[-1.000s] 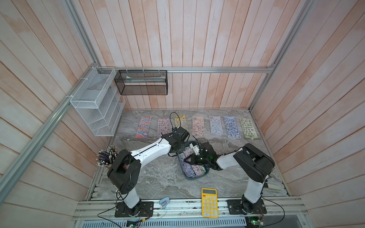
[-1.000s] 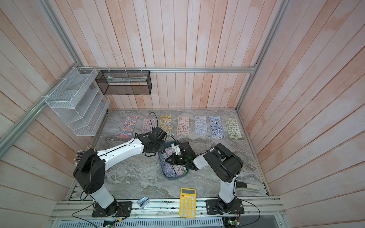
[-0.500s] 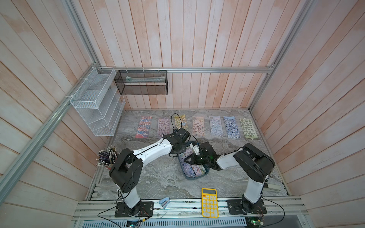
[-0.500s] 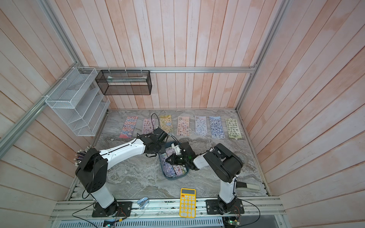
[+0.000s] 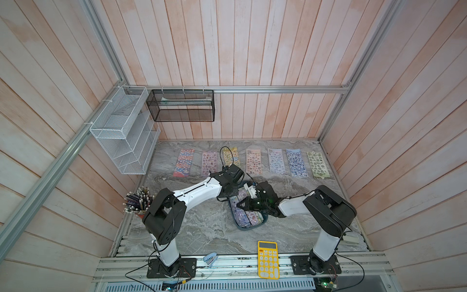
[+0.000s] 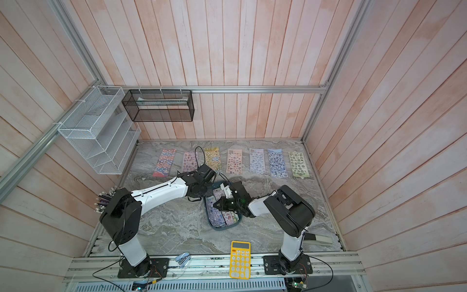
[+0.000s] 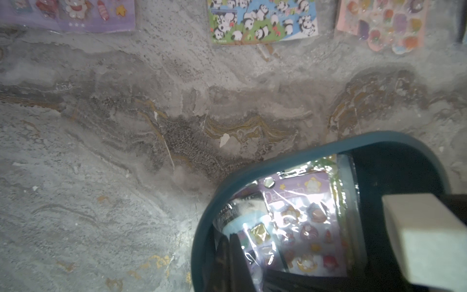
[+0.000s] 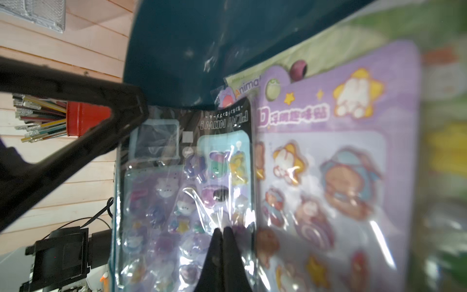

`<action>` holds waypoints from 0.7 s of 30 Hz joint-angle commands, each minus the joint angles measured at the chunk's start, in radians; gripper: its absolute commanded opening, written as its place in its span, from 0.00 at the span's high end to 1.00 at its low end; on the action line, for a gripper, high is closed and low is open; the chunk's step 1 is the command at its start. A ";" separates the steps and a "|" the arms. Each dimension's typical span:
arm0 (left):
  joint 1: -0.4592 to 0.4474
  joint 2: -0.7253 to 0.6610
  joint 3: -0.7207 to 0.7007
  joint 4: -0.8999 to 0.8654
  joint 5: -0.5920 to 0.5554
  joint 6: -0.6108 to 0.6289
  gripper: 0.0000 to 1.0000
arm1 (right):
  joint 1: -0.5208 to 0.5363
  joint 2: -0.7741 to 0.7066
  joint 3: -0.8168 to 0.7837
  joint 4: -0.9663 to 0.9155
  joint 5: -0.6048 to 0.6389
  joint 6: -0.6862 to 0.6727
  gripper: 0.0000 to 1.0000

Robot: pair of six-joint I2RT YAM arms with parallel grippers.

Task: Take the stickers out of the storage box
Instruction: Pick up the sticker from the storage box.

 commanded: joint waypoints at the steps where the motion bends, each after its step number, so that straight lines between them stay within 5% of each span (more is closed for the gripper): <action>1: -0.003 -0.063 0.037 0.087 0.052 0.018 1.00 | 0.000 -0.076 0.031 -0.200 0.118 -0.073 1.00; 11: -0.005 -0.136 0.142 0.126 0.123 0.048 1.00 | -0.019 -0.413 0.129 -0.520 0.433 -0.194 0.97; 21: -0.002 -0.287 0.144 0.251 0.233 0.160 1.00 | -0.186 -0.611 0.151 -0.624 0.381 -0.294 0.83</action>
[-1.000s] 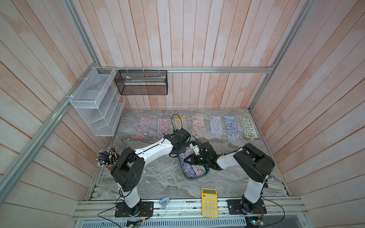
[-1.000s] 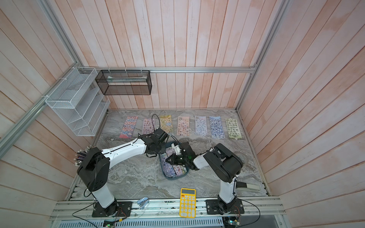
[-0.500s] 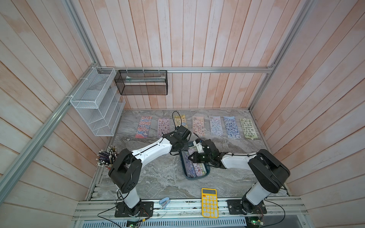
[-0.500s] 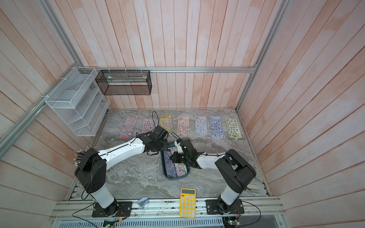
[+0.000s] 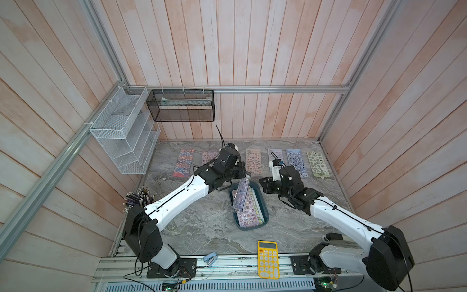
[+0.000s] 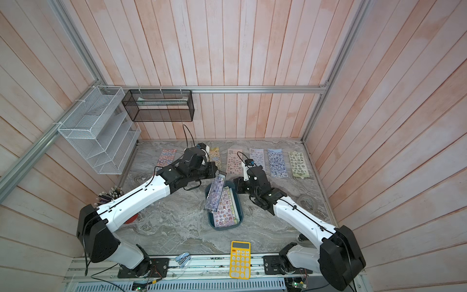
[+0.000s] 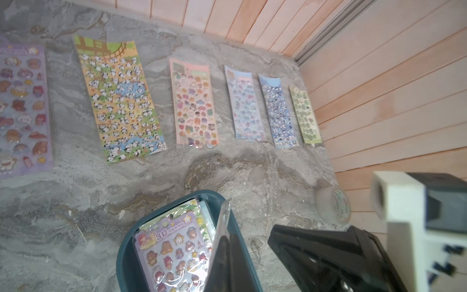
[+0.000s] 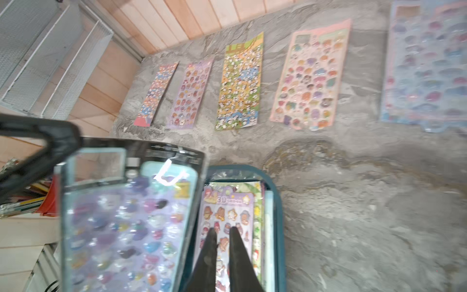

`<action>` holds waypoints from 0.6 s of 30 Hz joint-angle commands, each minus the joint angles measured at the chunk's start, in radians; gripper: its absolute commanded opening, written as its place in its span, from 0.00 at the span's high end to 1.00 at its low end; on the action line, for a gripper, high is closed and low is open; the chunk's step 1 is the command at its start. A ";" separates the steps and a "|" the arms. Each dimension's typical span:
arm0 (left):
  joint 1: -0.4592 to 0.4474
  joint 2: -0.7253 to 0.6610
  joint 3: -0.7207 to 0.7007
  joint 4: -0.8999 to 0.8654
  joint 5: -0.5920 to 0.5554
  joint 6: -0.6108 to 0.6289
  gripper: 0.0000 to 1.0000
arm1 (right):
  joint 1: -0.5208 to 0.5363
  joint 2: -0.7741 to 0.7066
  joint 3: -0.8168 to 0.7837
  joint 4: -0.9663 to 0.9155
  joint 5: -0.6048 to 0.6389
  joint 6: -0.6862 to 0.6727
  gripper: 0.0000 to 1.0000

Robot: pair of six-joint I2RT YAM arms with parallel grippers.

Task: Take the stickers out of the storage box
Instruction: Pick up the sticker from the storage box.

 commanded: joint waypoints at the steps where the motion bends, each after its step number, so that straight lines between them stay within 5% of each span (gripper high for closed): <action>1: -0.001 -0.064 0.020 0.074 0.069 0.073 1.00 | -0.057 -0.057 0.018 -0.054 -0.051 -0.073 0.80; 10: 0.107 -0.181 -0.024 0.205 0.318 0.052 1.00 | -0.142 -0.171 -0.074 0.228 -0.456 -0.121 0.82; 18: 0.165 -0.225 -0.029 0.266 0.428 0.021 1.00 | -0.142 -0.139 -0.118 0.515 -0.743 0.038 0.53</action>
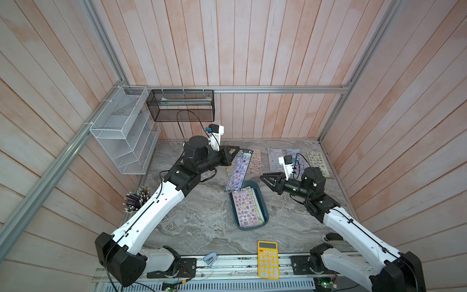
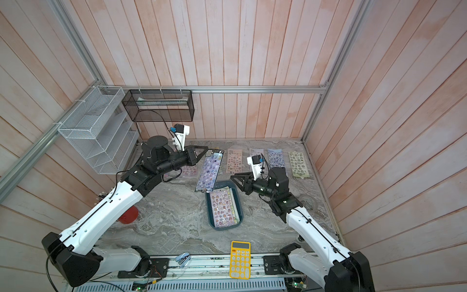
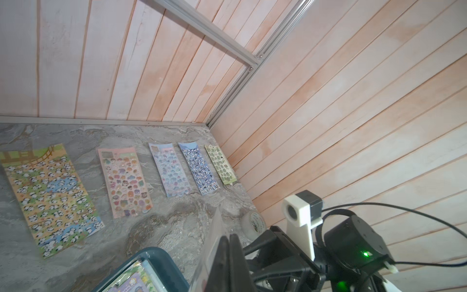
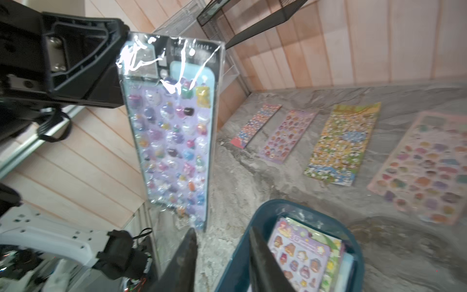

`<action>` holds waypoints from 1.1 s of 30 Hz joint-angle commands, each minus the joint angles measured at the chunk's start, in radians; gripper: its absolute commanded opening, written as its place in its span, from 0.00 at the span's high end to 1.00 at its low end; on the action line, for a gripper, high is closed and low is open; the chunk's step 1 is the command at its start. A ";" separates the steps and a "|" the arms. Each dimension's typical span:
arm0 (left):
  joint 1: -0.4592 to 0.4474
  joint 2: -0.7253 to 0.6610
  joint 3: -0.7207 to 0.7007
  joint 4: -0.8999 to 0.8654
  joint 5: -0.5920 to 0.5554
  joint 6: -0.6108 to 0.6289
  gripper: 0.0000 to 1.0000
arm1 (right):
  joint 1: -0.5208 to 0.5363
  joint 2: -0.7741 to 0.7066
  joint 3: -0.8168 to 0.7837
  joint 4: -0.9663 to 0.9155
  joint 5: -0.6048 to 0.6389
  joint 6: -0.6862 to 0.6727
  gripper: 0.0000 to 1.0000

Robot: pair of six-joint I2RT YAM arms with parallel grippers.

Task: Take the stickers out of the storage box
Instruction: Pick up the sticker from the storage box.

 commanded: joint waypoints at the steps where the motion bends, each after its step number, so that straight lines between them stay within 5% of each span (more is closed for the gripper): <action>1: 0.005 -0.013 -0.014 0.060 0.090 -0.015 1.00 | -0.001 0.027 -0.006 0.155 -0.150 0.077 0.49; 5: 0.010 -0.015 -0.011 0.085 0.119 -0.041 1.00 | 0.031 0.066 0.027 0.147 -0.146 0.070 0.39; 16: 0.009 -0.013 -0.025 0.128 0.152 -0.086 1.00 | 0.105 0.188 0.101 0.279 -0.111 0.115 0.43; 19: 0.010 -0.012 -0.027 0.131 0.154 -0.093 1.00 | 0.116 0.205 0.111 0.344 -0.123 0.153 0.55; 25: 0.011 -0.015 -0.041 0.140 0.146 -0.092 1.00 | 0.122 0.204 0.098 0.391 -0.134 0.184 1.00; 27: 0.012 -0.021 -0.046 0.137 0.140 -0.085 1.00 | 0.122 0.195 0.096 0.371 -0.133 0.174 1.00; 28: 0.016 -0.027 -0.051 0.135 0.135 -0.081 0.95 | 0.122 0.188 0.096 0.349 -0.129 0.160 1.00; 31: 0.026 -0.056 -0.082 0.129 0.127 -0.070 0.34 | 0.122 0.165 0.122 0.234 -0.102 0.091 1.00; 33: 0.031 -0.084 -0.108 0.110 0.111 -0.046 0.17 | 0.122 0.158 0.158 0.143 -0.102 0.044 1.00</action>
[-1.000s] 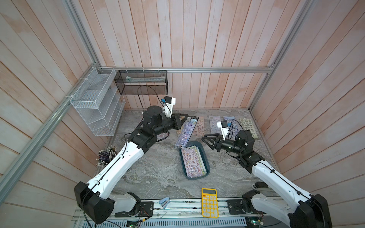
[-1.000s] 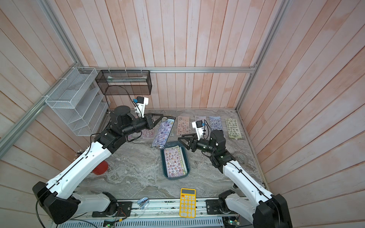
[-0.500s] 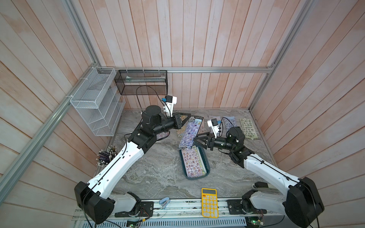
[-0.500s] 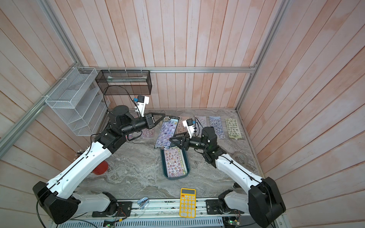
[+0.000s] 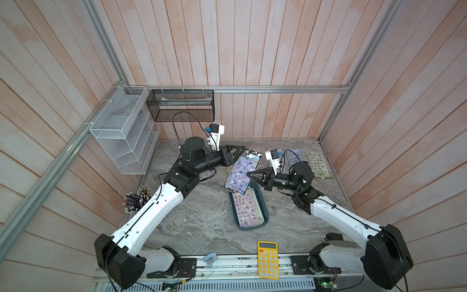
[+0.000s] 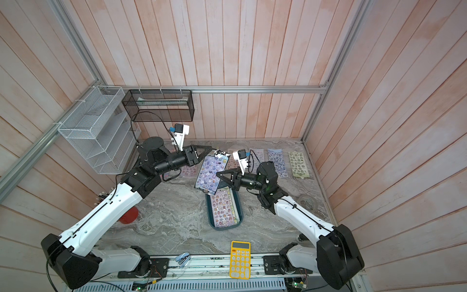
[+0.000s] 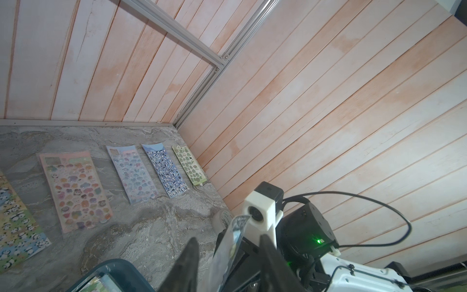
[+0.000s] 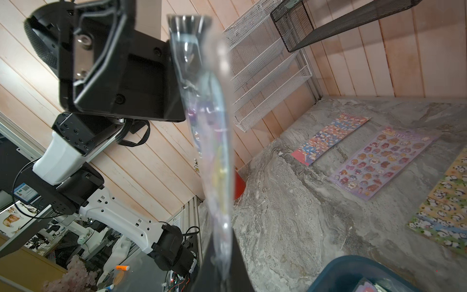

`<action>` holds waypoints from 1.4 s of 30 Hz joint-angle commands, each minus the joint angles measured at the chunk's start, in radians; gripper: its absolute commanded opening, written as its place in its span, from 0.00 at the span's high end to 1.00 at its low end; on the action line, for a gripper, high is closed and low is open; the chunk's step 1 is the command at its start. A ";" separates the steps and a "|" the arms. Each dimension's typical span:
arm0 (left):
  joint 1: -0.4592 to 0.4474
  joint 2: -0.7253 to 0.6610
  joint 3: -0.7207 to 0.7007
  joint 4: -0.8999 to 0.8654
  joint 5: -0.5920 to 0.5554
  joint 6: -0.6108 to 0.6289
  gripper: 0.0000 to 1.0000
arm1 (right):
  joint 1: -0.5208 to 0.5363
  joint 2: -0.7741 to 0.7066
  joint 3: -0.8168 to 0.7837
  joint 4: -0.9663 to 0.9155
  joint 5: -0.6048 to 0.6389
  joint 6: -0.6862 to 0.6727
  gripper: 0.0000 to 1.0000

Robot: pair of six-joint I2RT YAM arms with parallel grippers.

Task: Take the stickers out of the storage box
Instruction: Pick up the sticker from the storage box.

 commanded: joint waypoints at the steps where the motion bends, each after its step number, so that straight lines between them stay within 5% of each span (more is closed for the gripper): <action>1: 0.012 -0.059 -0.043 -0.035 -0.025 0.048 0.13 | 0.005 -0.029 0.083 -0.150 0.010 -0.101 1.00; 8: 0.013 -0.122 -0.111 -0.138 0.004 0.138 0.13 | -0.009 -0.002 0.186 -0.338 0.000 -0.189 1.00; 14: 0.014 -0.112 -0.137 -0.181 0.075 0.161 0.27 | -0.020 0.034 0.235 -0.354 -0.039 -0.182 1.00; 16: 0.014 -0.102 -0.138 -0.182 0.083 0.161 0.35 | -0.021 0.040 0.242 -0.357 -0.051 -0.181 1.00; 19: 0.014 -0.086 -0.132 -0.166 0.091 0.157 0.68 | -0.023 0.043 0.249 -0.370 -0.052 -0.187 1.00; 21: 0.013 -0.079 -0.124 -0.153 0.090 0.151 0.81 | -0.023 0.041 0.247 -0.379 -0.051 -0.190 1.00; 28: 0.013 -0.050 -0.100 -0.145 0.081 0.140 1.00 | -0.032 0.025 0.247 -0.417 -0.026 -0.212 1.00; 30: 0.013 -0.050 -0.102 -0.147 0.066 0.137 1.00 | -0.037 0.015 0.250 -0.427 -0.009 -0.219 0.93; 34: 0.029 -0.068 -0.122 -0.147 0.045 0.115 1.00 | -0.044 -0.037 0.247 -0.450 0.106 -0.243 0.55; 36: 0.055 -0.077 -0.136 -0.146 0.050 0.095 1.00 | -0.046 -0.066 0.248 -0.466 0.172 -0.262 0.46; 42: 0.164 -0.119 -0.227 -0.136 0.066 0.024 1.00 | -0.045 -0.102 0.251 -0.497 0.299 -0.286 0.40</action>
